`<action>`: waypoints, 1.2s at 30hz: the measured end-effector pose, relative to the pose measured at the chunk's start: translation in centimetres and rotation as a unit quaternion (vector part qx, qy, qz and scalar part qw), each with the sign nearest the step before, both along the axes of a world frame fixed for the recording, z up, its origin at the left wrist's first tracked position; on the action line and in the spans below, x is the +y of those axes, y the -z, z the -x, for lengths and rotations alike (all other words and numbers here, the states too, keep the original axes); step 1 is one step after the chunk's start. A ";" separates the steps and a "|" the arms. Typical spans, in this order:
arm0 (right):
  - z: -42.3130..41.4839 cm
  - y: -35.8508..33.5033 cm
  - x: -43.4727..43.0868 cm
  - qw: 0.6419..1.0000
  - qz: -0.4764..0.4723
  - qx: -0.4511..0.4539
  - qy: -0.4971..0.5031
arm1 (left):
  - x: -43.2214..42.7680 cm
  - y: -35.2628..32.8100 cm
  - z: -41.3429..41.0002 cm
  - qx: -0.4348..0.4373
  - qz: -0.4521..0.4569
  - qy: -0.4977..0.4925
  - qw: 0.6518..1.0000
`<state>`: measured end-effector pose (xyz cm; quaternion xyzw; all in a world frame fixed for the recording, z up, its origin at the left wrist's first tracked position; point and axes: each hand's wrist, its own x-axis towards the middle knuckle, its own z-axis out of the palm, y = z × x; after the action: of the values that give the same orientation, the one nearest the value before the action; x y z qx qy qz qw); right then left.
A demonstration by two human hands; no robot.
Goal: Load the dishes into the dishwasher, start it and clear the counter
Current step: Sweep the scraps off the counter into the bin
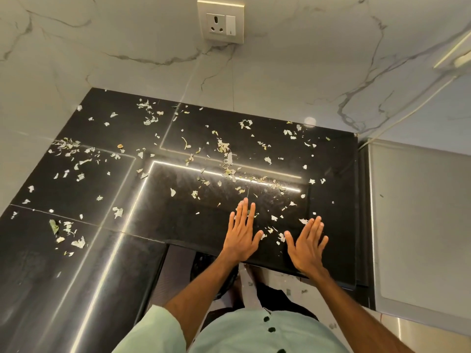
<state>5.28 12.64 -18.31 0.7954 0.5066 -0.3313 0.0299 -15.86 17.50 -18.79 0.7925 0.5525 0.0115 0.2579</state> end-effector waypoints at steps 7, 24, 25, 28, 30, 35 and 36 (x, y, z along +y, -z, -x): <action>5.2 -0.2 3.5 0.988 -0.050 0.048 -0.141 | -1.1 -0.7 3.6 0.002 -0.018 -0.057 0.998; 2.8 1.5 -2.0 0.988 -0.047 -0.044 -0.140 | -1.1 1.7 6.6 0.064 0.087 -0.048 0.993; 3.6 1.4 -1.1 0.986 -0.052 -0.041 -0.153 | -1.0 1.7 6.6 0.063 0.091 -0.048 0.993; 5.4 1.1 1.5 0.983 -0.058 -0.029 -0.170 | -0.9 1.7 6.6 0.064 0.098 -0.046 0.992; 6.3 1.1 3.0 0.983 -0.056 -0.025 -0.172 | -0.8 1.7 6.6 0.067 0.102 -0.048 0.991; 6.1 1.1 4.2 0.978 -0.066 -0.027 -0.195 | -0.7 1.6 6.6 0.065 0.111 -0.052 0.990; 5.7 0.9 3.9 0.976 -0.077 -0.027 -0.201 | -0.7 1.6 6.6 0.064 0.110 -0.052 0.991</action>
<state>-0.39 16.52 -19.23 0.6859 0.6792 -0.2566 0.0484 -22.47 16.79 -20.36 0.7290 0.6060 -0.0870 0.3063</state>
